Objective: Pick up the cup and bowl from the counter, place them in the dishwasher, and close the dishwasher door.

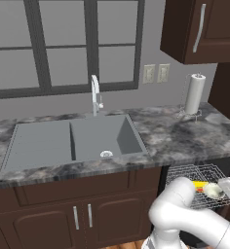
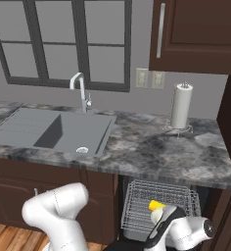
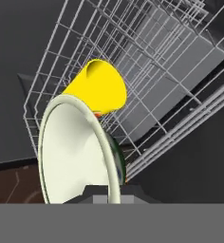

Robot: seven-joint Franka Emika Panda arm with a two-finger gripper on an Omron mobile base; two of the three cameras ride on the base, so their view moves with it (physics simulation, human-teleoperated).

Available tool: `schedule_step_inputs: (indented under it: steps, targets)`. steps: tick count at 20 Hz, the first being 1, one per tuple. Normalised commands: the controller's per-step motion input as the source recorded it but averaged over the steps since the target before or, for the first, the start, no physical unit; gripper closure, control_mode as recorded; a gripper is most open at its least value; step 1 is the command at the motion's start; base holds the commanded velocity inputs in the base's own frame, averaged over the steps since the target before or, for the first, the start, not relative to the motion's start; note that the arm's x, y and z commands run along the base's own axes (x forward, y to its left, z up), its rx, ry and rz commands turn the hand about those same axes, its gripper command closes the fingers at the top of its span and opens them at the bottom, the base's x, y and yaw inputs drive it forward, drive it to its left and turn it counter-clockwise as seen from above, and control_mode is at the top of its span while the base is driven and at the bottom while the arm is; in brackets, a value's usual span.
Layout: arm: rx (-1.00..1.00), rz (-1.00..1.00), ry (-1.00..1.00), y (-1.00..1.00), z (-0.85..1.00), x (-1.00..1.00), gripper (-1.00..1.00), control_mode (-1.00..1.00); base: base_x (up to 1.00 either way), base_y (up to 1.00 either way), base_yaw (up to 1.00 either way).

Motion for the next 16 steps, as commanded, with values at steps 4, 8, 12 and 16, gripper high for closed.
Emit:
schedule_step_inputs:
  steps: [4,8,12,16]
  targets:
    - [0.00,0.00,0.05,-0.13,-0.22,0.35,1.00,-1.00,0.00,0.00,0.00]
    - [0.00,0.00,0.04,-0.15,-0.28,0.27,1.00,-1.00,0.00,0.00,0.00]
    - [0.00,0.00,0.03,-0.17,-0.34,0.10,1.00,-1.00,0.00,0.00,0.00]
    - [0.00,0.00,0.03,-0.19,-0.36,0.13,1.00,-1.00,0.00,0.00,0.00]
